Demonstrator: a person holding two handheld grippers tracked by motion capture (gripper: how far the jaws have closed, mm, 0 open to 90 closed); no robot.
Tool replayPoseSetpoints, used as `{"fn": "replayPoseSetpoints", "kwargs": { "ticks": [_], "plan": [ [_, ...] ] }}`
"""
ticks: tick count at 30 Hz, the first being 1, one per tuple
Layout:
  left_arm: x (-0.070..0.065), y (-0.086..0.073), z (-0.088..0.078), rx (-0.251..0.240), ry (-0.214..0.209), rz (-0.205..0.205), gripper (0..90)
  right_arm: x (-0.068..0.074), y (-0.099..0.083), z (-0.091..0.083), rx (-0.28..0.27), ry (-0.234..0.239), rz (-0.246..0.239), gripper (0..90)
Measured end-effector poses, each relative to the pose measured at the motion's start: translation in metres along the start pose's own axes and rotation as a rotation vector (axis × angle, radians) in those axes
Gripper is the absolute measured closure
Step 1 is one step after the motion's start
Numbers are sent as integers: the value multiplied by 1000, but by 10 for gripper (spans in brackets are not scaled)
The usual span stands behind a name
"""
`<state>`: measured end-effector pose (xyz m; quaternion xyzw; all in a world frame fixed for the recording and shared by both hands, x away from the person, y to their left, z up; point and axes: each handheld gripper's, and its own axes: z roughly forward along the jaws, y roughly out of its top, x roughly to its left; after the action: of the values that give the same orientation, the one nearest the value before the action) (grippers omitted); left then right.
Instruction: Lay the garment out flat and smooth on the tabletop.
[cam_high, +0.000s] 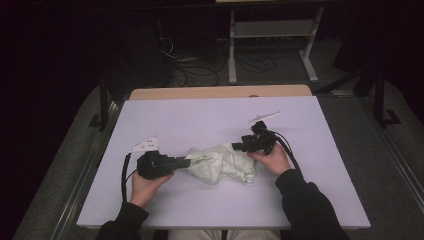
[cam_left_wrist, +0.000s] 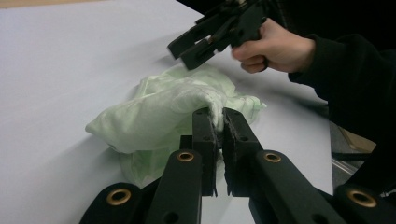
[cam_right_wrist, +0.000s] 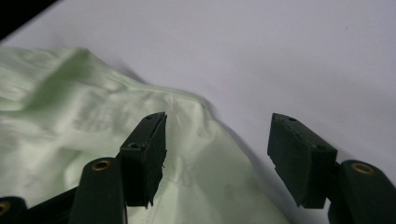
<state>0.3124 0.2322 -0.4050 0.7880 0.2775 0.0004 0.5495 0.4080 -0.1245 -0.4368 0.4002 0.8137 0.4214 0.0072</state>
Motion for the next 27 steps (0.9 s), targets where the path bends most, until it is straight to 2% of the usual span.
{"fn": "replayPoseSetpoints", "kwargs": {
  "ticks": [1, 3, 4, 5, 7, 8, 9, 10, 17, 18, 21, 24, 27],
  "plan": [
    [0, 0, 1, 0, -4, -1, 836, 2, 0, 10, 51, -32, -17, 360],
    [0, -1, 1, 0, -3, 0, 837, 2, 0, 13, 69, -40, -19, 385],
    [0, -1, 1, 4, -3, 1, 837, 3, 0, 16, 95, -46, -26, 411],
    [0, -1, 1, 5, -4, 2, 837, 6, 1, 16, 108, -78, -52, 561],
    [1, -2, 1, 8, 1, 2, 836, 7, 2, 16, 121, -87, -56, 690],
    [1, -2, 1, 8, 1, 2, 835, 7, 2, 16, 121, -87, -56, 690],
    [2, -2, 1, 8, 3, -2, 835, 8, 3, 13, 113, -90, -65, 826],
    [2, -3, 1, 9, 9, -6, 834, 8, 4, 12, 104, -81, -69, 846],
    [3, -3, -3, -10, 20, -3, 828, 9, 12, -7, 30, -77, -73, 872],
    [4, -3, -4, -17, 26, -5, 825, 11, 18, -16, -13, -84, -96, 873],
    [6, -3, -5, -25, 29, -10, 822, 14, 25, -24, -43, -97, -113, 873],
    [5, -1, -7, -63, 18, -24, 822, 19, 37, -37, -95, -113, -144, 873],
    [5, 1, -9, -93, 17, -20, 818, 25, 50, -53, -144, -125, -173, 873]
  ]
}}
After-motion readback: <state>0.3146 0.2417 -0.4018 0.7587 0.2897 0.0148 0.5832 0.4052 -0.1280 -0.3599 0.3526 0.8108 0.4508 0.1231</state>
